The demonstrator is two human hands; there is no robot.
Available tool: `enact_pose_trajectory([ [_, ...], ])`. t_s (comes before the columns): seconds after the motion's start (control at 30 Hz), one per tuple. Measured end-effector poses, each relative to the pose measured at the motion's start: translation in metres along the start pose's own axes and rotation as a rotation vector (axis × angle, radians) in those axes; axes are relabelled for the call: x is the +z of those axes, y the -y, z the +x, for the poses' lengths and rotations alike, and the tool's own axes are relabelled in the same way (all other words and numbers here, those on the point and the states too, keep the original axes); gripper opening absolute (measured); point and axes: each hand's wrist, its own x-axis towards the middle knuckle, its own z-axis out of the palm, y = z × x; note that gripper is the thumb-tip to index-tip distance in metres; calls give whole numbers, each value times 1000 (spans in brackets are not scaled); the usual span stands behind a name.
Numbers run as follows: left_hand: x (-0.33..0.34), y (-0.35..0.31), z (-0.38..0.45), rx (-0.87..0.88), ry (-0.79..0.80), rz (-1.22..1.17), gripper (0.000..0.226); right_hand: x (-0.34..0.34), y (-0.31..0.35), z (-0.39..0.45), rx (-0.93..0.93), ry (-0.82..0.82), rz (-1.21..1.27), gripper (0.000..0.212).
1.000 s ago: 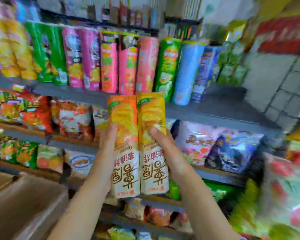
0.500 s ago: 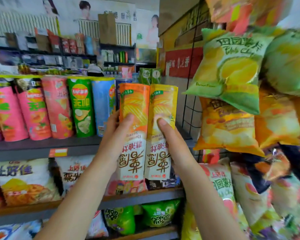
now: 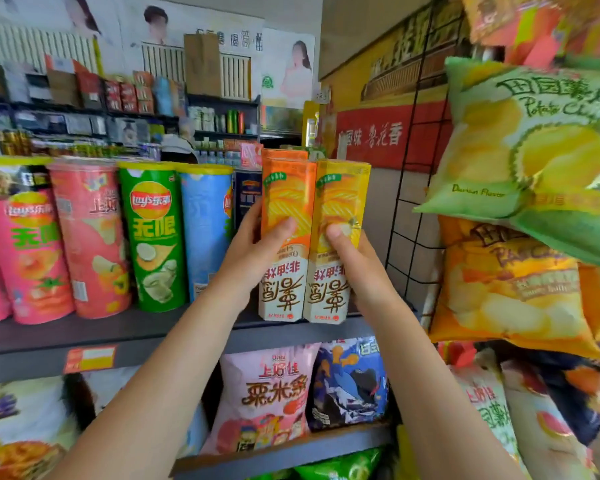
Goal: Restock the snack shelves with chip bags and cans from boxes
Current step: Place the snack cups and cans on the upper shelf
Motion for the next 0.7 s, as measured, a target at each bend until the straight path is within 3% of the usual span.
enact_pose_trajectory([
  [0.1,-2,10,13,11,15,70,99,-11,-7,12,-37,83,-134,55],
  [0.23,2,20,25,64,29,170,97,-28,-13,27,-67,118,-225,77],
  [0.33,9,25,32,97,23,220,94,-39,-13,34,-94,121,-277,77],
  [0.53,19,24,31,132,75,304,61,-57,-19,35,-172,118,-319,63],
  [0.7,17,28,28,154,70,412,70,-70,-28,41,-219,1,-600,96],
])
